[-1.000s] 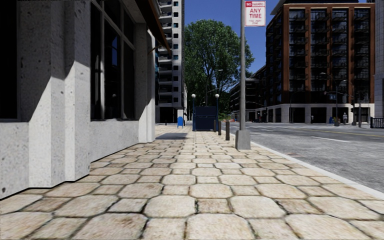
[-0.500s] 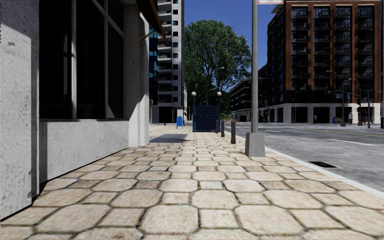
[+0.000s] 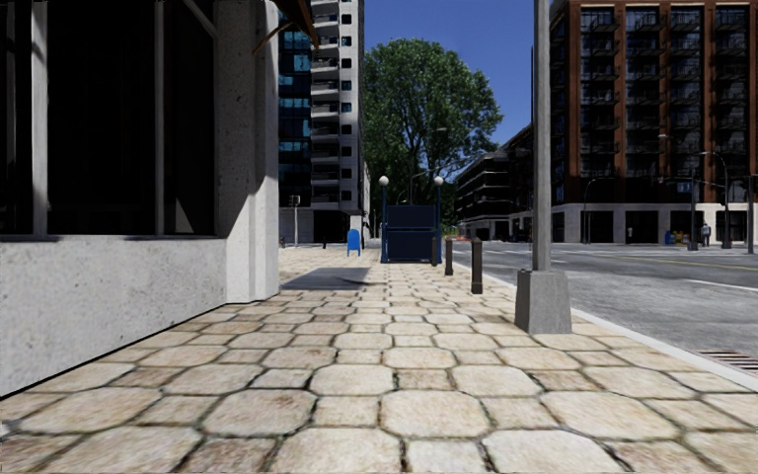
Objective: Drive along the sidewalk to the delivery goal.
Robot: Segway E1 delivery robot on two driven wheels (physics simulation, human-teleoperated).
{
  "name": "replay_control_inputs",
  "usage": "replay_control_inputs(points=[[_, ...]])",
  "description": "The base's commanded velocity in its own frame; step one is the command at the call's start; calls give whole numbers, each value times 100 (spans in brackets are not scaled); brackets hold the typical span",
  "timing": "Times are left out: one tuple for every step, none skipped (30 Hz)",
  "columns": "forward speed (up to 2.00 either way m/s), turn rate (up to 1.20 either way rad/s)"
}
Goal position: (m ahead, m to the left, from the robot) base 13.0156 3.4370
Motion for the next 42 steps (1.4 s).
replay_control_inputs(points=[[200,18],[200,18],[200,18],[200,18],[200,18],[200,18],[200,18],[200,18],[200,18],[200,18],[200,18],[200,18],[200,18],[200,18],[200,18],[200,18],[200,18],[200,18],[200,18],[200,18],[200,18],[200,20],[200,24],[200,24],[200,26],[200,27],[200,27],[200,27],[200,27],[200,27],[200,27],[200,27],[200,27],[200,27],[200,27],[200,27],[200,27],[200,27],[200,27],[200,27],[200,27],[200,27]])
